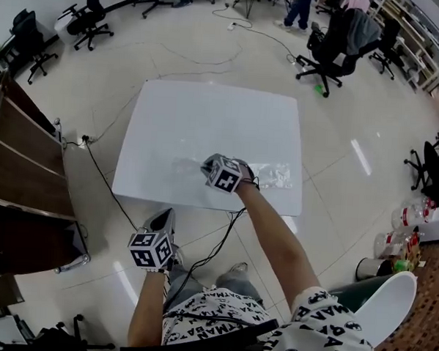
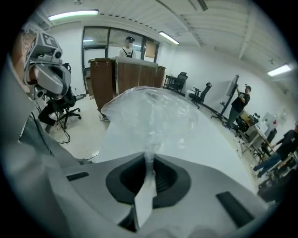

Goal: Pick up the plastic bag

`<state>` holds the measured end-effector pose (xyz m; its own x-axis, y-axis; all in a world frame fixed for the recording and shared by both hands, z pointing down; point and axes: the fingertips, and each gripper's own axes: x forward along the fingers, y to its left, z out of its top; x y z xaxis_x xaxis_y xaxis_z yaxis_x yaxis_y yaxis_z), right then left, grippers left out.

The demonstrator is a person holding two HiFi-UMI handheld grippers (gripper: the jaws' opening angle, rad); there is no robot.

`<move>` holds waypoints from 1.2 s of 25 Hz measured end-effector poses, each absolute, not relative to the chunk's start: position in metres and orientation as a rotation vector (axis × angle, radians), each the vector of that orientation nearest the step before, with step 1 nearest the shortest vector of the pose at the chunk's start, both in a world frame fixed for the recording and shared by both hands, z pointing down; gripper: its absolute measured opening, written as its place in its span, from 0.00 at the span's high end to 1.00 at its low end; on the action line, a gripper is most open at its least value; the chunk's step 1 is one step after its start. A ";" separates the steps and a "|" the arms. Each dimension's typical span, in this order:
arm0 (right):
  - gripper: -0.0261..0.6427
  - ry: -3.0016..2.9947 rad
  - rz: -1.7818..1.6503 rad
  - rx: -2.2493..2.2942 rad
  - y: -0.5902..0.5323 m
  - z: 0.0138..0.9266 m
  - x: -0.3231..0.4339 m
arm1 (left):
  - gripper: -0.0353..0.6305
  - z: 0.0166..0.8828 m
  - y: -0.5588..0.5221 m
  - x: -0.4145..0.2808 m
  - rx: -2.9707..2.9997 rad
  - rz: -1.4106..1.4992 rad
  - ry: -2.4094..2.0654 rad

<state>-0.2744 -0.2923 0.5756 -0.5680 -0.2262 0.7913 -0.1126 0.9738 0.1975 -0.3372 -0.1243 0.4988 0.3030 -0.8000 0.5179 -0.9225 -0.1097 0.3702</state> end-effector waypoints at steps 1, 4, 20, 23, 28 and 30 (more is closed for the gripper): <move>0.94 -2.176 -0.127 0.240 -0.292 0.584 -0.283 | 0.95 0.503 -0.122 -0.344 1.924 0.251 -1.532; 0.94 -2.170 -0.084 0.259 -0.291 0.601 -0.305 | 0.95 0.511 -0.115 -0.360 1.887 0.247 -1.538; 0.49 -2.430 0.349 0.738 -0.298 0.581 -0.259 | 0.95 0.526 -0.122 -0.379 1.880 0.265 -1.490; 0.49 -2.554 0.535 0.926 -0.289 0.549 -0.216 | 0.95 0.518 -0.135 -0.368 1.929 0.259 -1.470; 0.58 -2.634 0.639 1.096 -0.252 0.506 -0.158 | 0.95 0.498 -0.153 -0.343 2.020 0.235 -1.438; 0.68 -2.651 0.641 1.161 -0.238 0.489 -0.139 | 0.95 0.489 -0.160 -0.332 2.058 0.229 -1.426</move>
<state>-0.1393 -0.2382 0.4892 -0.6798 -0.6572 0.3256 -0.7333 0.6027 -0.3146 -0.3321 -0.1599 0.4893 0.4031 -0.7866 0.4677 -0.8934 -0.2277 0.3872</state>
